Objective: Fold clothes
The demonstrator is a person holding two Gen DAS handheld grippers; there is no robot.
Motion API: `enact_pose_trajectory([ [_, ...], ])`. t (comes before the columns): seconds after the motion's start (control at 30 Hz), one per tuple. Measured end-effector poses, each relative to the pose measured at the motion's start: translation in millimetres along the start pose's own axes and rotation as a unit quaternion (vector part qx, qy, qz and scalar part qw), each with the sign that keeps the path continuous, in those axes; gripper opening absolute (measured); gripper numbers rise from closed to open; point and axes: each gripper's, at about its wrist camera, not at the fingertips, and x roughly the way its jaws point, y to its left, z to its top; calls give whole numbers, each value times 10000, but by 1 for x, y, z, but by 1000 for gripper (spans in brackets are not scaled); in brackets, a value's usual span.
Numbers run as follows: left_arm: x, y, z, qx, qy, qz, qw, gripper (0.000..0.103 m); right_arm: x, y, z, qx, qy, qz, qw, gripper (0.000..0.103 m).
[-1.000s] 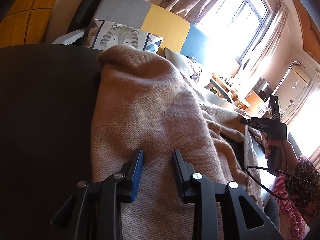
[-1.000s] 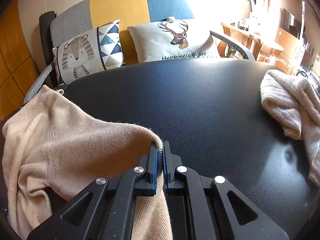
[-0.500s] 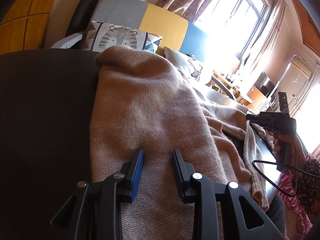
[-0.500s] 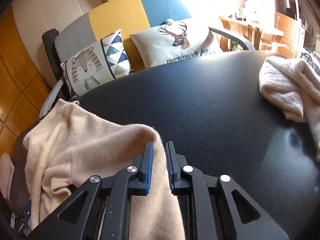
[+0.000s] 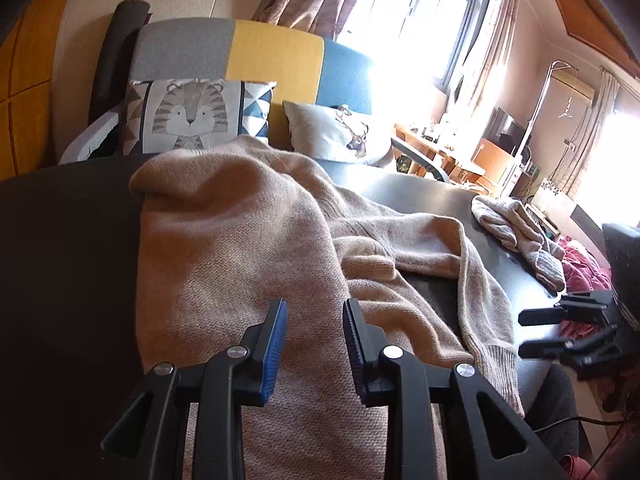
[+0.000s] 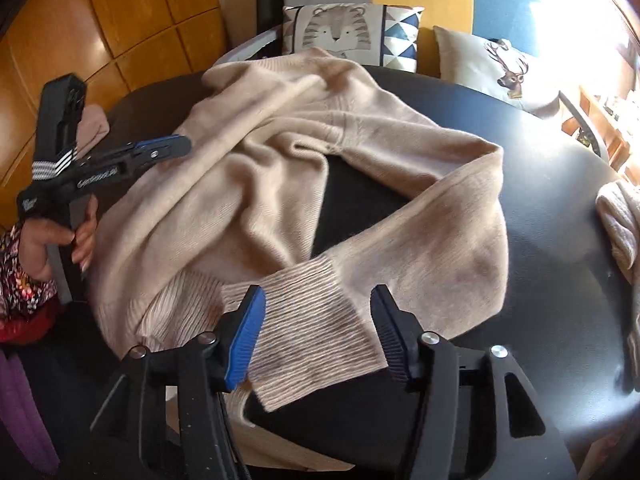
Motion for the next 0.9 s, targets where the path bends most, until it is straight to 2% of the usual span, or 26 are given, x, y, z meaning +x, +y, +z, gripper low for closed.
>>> enact_pose_trajectory([
  [0.07, 2, 7, 1, -256, 141, 70, 9995, 28, 1, 11, -6, -86, 52, 53, 9999, 61],
  [0.2, 7, 20, -3, -690, 362, 146, 9969, 30, 18, 27, -15, -454, 271, -297, 9982, 61],
  [0.27, 12, 22, -8, -703, 478, 216, 9961, 30, 27, 31, -21, -558, 366, -397, 9970, 61],
  [0.33, 13, 18, -13, -504, 382, 268, 9976, 30, 29, 29, -25, -487, 342, -388, 9975, 45],
  [0.37, 12, 16, -16, -388, 316, 299, 9983, 30, 28, 28, -26, -441, 287, -380, 9979, 25],
  [0.4, 12, 13, -18, -272, 250, 330, 9988, 30, 27, 26, -26, -412, 267, -451, 9978, 11],
  [0.5, 11, 11, -18, -194, 234, 353, 9989, 30, 13, 15, -23, -217, 65, -482, 9986, 11],
  [0.63, 11, 11, -14, -193, 286, 355, 9988, 30, -11, -16, -15, 138, -258, -827, 9961, 11],
  [0.77, 12, 12, -6, -214, 390, 347, 9984, 30, -35, -78, -11, 960, -562, -1083, 9879, 11],
  [0.9, 15, 14, -6, -211, 390, 386, 9983, 30, -42, -135, -12, 1571, -716, -1274, 9767, 11],
])
